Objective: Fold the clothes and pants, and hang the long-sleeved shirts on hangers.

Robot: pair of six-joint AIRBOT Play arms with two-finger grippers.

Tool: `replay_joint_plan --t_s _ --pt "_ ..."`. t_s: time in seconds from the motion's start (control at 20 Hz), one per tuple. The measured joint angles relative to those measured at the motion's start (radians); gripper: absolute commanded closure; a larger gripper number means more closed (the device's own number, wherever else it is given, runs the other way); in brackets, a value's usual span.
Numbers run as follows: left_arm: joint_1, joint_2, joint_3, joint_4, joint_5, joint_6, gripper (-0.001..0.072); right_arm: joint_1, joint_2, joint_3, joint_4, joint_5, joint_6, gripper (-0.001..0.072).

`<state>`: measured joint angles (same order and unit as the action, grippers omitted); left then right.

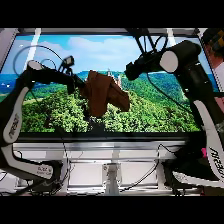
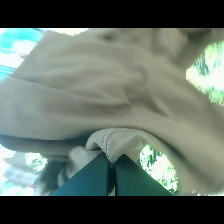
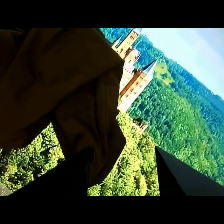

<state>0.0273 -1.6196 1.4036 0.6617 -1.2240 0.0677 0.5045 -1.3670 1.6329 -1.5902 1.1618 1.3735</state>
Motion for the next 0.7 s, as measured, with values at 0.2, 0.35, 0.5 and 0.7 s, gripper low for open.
replay_joint_plan --t_s 0.2,0.35,0.5,0.7 --pt "0.019 0.137 0.000 0.008 -0.004 -0.256 0.0689 0.000 -0.012 -0.119 0.109 -0.021 0.000 0.0287" --pt "0.023 0.211 0.000 0.016 -0.005 -0.391 0.0690 0.000 -0.017 -0.203 0.243 -0.104 -0.001 0.0287" --pt "0.026 0.255 0.000 0.019 -0.003 -0.454 0.0690 0.001 -0.034 -0.246 0.336 -0.187 -0.001 0.0287" --pt "0.036 0.289 0.000 0.076 -0.002 -0.510 0.0689 0.001 -0.077 -0.266 0.375 -0.238 0.000 0.0287"
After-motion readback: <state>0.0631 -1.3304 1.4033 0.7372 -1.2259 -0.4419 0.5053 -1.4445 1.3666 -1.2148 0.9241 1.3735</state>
